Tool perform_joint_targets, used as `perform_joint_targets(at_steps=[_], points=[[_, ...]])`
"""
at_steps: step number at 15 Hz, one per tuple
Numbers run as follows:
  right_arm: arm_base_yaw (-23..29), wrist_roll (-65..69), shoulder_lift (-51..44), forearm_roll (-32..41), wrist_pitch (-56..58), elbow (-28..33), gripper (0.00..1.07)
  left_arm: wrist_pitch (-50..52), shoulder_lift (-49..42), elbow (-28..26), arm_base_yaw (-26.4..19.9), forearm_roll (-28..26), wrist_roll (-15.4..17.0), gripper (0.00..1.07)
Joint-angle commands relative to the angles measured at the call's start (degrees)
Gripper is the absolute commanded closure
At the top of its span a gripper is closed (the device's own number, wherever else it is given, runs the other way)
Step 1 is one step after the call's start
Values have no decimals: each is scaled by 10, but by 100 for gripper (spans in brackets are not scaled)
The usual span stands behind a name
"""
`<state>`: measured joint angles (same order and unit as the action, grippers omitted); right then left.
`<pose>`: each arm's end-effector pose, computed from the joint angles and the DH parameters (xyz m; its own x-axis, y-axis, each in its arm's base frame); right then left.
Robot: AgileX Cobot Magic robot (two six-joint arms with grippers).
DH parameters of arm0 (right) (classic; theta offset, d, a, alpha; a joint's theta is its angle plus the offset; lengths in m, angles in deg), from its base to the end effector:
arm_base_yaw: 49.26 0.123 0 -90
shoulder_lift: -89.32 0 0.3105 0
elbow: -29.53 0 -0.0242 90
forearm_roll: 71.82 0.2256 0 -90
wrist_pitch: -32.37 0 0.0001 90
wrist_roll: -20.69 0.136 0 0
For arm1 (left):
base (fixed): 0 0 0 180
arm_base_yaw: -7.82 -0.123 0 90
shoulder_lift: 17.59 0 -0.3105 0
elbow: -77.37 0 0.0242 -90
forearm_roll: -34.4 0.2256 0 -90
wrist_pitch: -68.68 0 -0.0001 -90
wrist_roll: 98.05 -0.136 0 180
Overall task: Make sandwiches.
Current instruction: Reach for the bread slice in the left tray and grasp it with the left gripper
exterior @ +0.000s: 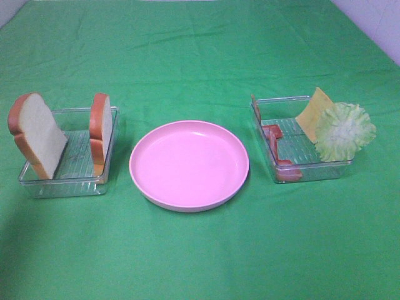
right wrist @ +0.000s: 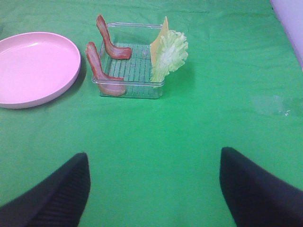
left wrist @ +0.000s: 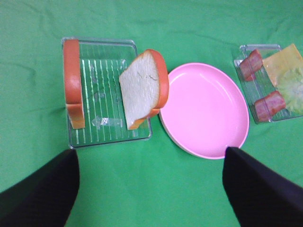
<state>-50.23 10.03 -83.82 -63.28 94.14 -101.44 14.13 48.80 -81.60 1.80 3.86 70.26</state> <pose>-0.0151 0.0181 0.2445 -0.4456 -0.1064 -0.8889 -0.1516 0.9875 -0.0422 0.1878 -0.0368 0.3500 -0.7540 -0.1942 -0.6274 0.0870 0.9173 -0.3886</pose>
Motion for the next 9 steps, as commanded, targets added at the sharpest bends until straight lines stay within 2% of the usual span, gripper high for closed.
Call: perform_joint_targets(at_steps=[1,3,4,5,7,9], points=[[-3,-7,-7,0,-6,-1,35,-78,112,-108,2,-5,25,28],[-3,-7,-7,0,-6,-1,35,-95,191,-176,25,25,54,29],[-3,-7,-7,0,-6,-1,35,-95,261,-230,81,99,117,29],[-3,-7,-7,0,-6,-1,35,-97,297,-253,117,146,158,29],[-3,-7,-7,0,-6,-1,35,-106,340,-284,167,205,215,29],[-3,-7,-7,0,-6,-1,35,-129,406,-328,221,252,313,32]])
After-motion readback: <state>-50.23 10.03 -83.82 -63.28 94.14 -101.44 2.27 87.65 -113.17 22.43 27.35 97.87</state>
